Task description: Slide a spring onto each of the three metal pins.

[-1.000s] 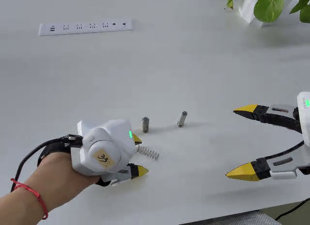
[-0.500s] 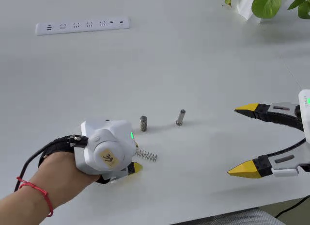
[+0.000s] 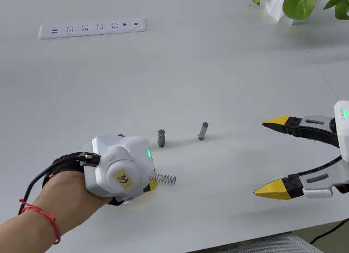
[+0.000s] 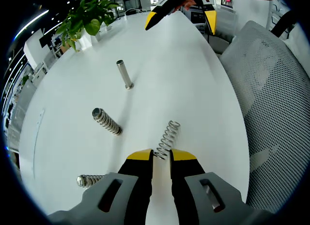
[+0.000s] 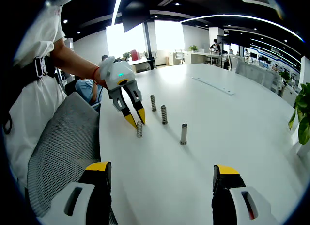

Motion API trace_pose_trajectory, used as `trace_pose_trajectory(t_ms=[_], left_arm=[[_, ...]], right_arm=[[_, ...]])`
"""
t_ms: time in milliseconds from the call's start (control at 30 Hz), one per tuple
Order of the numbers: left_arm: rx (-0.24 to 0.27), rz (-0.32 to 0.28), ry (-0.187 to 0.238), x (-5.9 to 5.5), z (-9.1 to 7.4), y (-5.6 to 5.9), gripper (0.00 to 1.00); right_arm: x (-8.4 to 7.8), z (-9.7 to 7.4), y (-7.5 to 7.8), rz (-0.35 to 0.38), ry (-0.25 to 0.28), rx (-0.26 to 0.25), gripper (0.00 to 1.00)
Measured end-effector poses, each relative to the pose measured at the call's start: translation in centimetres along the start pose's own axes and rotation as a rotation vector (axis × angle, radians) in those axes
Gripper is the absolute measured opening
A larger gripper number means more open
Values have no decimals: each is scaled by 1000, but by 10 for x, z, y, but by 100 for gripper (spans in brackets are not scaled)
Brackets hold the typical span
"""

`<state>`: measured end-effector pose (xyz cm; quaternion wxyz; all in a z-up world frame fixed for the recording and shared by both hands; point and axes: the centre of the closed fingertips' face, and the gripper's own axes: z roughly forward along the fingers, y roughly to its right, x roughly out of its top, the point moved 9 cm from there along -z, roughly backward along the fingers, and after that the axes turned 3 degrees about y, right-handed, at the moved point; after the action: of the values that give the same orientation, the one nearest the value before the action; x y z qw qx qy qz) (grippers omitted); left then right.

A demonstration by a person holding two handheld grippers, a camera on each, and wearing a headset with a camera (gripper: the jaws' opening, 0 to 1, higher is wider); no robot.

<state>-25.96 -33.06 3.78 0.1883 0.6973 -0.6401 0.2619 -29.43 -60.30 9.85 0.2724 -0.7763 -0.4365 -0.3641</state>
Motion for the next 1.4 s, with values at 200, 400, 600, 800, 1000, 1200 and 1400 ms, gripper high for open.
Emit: trace_pose_trajectory(t_ms=[200,400,600,800,1000,1200,1400], left_arm=[[-1,17,-16,0,0,0,8],[-8,29,-29,2,1,0,8],[-16,85,-44,4,1,0,9],[-23,95,-48,4,1,1,8],[-29,90,-43,5,2,2,8],[-41,60,-28,5,2,4,7],[-41,34,-9,5,0,4,7]], right_arm=[[0,0,0,2,4,-3,86],[-1,1,-1,7,5,-3,86],[-1,1,-2,11,6,-5,85],[-2,0,-3,15,8,-9,85],[-2,0,-4,13,3,-7,85],[-1,0,-5,15,3,-7,84],[0,1,-6,15,2,-7,83]])
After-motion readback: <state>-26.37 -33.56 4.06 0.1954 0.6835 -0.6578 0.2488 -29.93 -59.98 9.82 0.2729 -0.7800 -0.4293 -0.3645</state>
